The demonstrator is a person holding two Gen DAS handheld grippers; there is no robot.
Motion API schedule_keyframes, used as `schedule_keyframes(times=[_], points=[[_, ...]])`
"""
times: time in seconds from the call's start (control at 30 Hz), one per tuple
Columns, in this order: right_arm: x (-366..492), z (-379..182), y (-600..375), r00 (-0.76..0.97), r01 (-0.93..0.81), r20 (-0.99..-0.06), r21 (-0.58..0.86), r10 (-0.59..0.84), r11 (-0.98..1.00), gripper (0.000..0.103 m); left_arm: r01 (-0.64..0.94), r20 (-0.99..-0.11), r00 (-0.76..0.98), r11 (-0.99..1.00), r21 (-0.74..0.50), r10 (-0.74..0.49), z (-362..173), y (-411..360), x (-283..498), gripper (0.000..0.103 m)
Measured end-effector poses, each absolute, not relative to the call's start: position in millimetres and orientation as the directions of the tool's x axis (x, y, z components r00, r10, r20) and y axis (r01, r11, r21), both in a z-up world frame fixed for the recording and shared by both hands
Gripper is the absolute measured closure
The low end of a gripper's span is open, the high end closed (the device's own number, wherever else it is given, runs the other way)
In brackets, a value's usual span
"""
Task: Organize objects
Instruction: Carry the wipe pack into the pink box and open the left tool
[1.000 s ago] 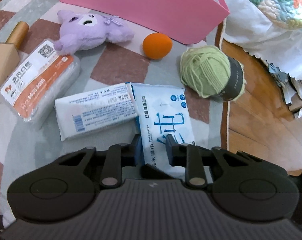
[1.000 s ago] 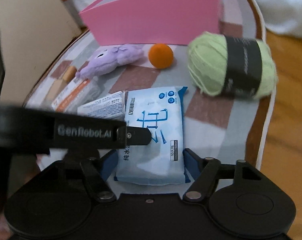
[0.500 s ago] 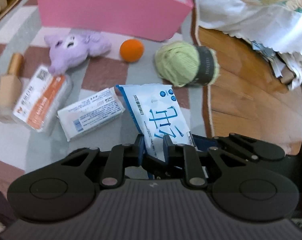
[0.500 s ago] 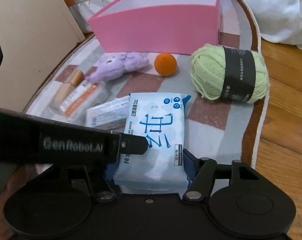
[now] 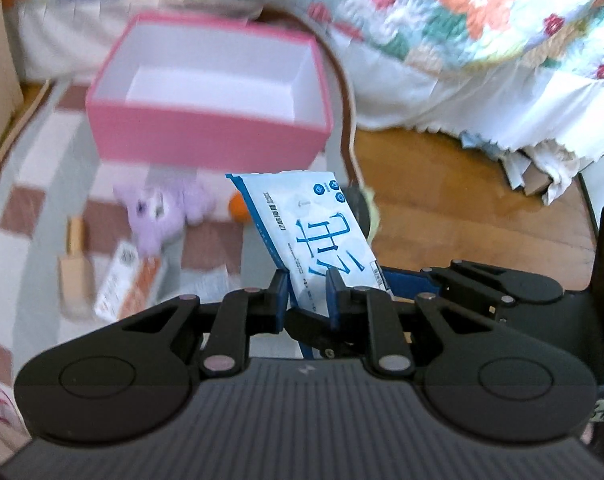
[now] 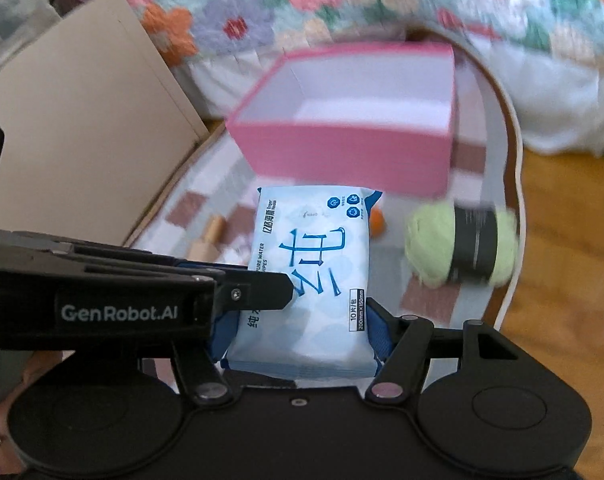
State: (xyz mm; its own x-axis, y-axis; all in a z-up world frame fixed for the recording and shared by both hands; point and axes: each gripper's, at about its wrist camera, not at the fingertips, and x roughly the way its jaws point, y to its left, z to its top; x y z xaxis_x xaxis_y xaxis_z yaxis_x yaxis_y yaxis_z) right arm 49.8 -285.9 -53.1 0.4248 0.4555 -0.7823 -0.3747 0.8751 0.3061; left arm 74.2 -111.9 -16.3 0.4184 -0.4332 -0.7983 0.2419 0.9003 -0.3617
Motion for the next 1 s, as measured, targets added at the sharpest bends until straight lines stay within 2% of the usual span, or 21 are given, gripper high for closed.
schedule_keyframes(times=[0.23,0.4,0.6,1.0], points=[[86,-10,-279,0.500,-0.419,-0.731,0.265,0.464,0.868,0.033,0.294,-0.769,0.475,0.901,-0.319,-0.428,25,-112,122,0.085],[136,5,-271,0.534,-0.404,-0.722,0.240,0.440,0.883,0.033,0.309,-0.762,0.466,0.889,-0.338,-0.451,26,-116,182,0.084],[210,-7,-262,0.533,-0.371,-0.752,0.203,0.387,0.906,0.033,0.317,-0.774,0.431,0.881,-0.352,-0.465,-12,-129,263,0.085],[320,-89,-257,0.480,-0.255,-0.841,0.140,0.250,0.957,0.033,0.263,-0.803,0.323,0.863,-0.432,-0.500,-106,-148,370,0.083]])
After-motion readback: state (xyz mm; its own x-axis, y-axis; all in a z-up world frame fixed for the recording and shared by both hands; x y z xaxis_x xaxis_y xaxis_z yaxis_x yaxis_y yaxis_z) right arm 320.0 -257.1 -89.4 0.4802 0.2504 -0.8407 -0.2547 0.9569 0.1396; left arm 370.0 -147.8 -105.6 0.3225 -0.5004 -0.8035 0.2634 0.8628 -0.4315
